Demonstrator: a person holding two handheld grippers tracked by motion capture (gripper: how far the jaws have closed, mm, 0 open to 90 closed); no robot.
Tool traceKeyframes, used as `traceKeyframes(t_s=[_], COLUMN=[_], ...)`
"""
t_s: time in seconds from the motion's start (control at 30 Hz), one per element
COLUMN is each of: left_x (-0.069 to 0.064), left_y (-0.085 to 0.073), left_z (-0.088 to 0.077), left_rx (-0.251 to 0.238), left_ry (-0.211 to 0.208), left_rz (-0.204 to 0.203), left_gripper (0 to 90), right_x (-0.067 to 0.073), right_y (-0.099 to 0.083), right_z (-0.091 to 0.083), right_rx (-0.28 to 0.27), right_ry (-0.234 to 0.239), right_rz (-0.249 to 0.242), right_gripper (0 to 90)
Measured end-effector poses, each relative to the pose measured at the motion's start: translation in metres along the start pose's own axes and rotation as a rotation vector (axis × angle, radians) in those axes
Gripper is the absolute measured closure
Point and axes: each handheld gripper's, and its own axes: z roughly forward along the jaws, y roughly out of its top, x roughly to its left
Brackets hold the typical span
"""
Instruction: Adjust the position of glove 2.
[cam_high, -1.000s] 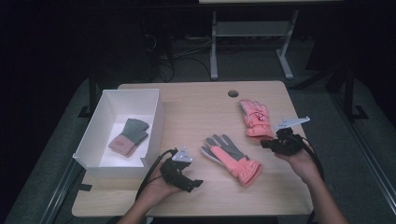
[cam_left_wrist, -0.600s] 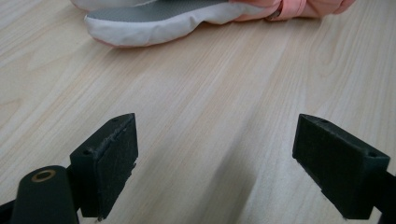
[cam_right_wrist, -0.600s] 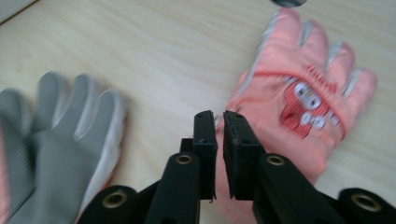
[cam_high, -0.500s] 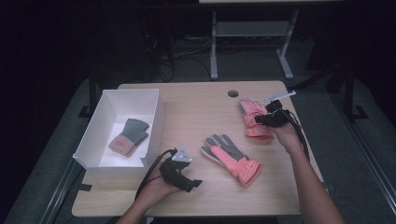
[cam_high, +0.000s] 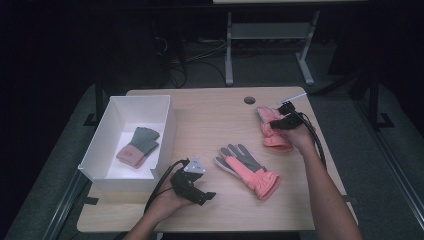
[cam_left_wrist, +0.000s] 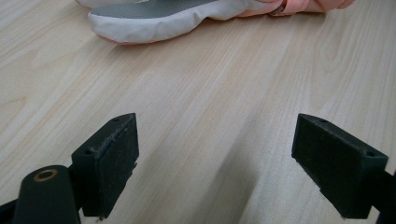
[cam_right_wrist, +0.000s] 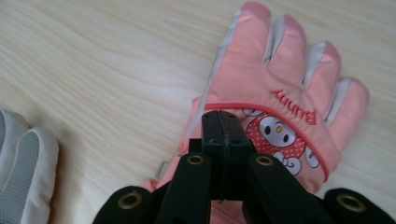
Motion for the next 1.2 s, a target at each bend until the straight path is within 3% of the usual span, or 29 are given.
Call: traceKeyframes(t_s=[0.17,0.77,1.0,1.2], left_x=[-0.001,0.000,0.000,0.000], left_y=[0.000,-0.001,0.000,-0.001], left_z=[0.001,0.000,0.000,0.000], left_rx=[0.007,0.003,0.007,0.002], left_ry=[-0.001,0.003,0.004,0.007], left_rz=[0.002,0.000,0.002,-0.006], left_gripper=[14.5,14.4,14.4,14.4], right_x=[0.002,0.022,0.008,-0.005], right_y=[-0.007,-0.040,-0.023,-0.020], right_z=[0.003,-0.022,-0.031,-0.020], right_rx=[0.017,0.048,0.062,0.105], right_ry=[0.019,0.078,0.093,0.114], right_rz=[0.000,-0.124,-0.167,-0.145], right_gripper=[90.0,89.8,61.3,52.9])
